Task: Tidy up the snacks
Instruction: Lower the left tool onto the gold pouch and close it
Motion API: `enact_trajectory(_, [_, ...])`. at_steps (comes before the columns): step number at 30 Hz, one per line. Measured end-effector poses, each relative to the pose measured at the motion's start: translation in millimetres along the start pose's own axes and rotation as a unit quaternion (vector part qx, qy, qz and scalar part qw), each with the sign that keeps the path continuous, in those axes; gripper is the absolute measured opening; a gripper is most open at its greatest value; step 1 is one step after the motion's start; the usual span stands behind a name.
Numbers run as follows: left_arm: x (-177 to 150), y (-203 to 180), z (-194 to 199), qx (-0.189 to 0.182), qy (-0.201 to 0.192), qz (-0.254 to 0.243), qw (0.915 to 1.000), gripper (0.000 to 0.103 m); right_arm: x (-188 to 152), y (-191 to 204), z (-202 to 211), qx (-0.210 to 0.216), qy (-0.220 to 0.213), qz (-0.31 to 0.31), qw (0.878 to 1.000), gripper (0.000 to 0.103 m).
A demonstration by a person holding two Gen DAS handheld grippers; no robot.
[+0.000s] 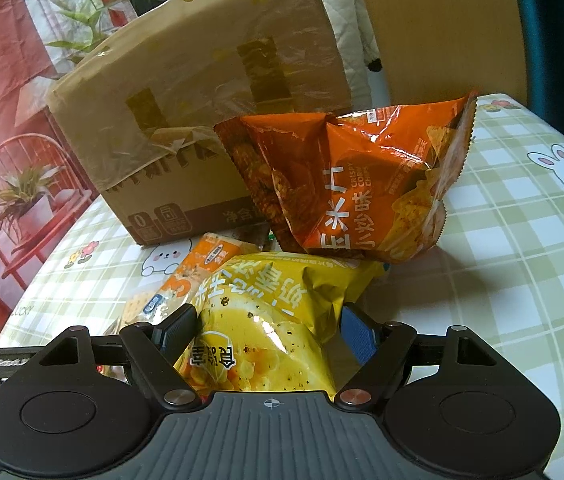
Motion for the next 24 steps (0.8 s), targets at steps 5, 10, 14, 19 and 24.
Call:
enact_trajectory(5, [-3, 3, -2, 0.025, -0.001, 0.003, 0.9997, 0.079, 0, -1, 1, 0.002, -0.001, -0.002, 1.000, 0.074])
enact_trajectory(10, [-7, 8, 3, 0.029, -0.008, 0.005, 0.9995, 0.075, -2, -1, 1, 0.002, -0.003, -0.003, 1.000, 0.074])
enact_trajectory(14, [-8, 10, 6, 0.027, -0.010, 0.007, 0.9996, 0.030, -3, -1, 2, 0.003, -0.003, -0.005, 1.000, 0.074])
enact_trajectory(19, [-10, 16, 9, 0.029, -0.011, 0.008, 0.9995, 0.023, -5, -1, 3, 0.005, -0.002, -0.009, 1.000, 0.074])
enact_trajectory(24, [-11, 19, 17, 0.038, -0.011, 0.013, 0.9991, 0.058, -6, -1, 4, 0.004, -0.001, -0.009, 1.000, 0.074])
Point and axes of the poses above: each gripper's, at about its wrist camera, not at the fingertips, and z roughly against the way its jaws point, y to its left, x to its top, the point moved 3 cm from there along -z, roughly the way its jaws point, and after that the axes turned 3 degrees about y, right-handed, at the moved point
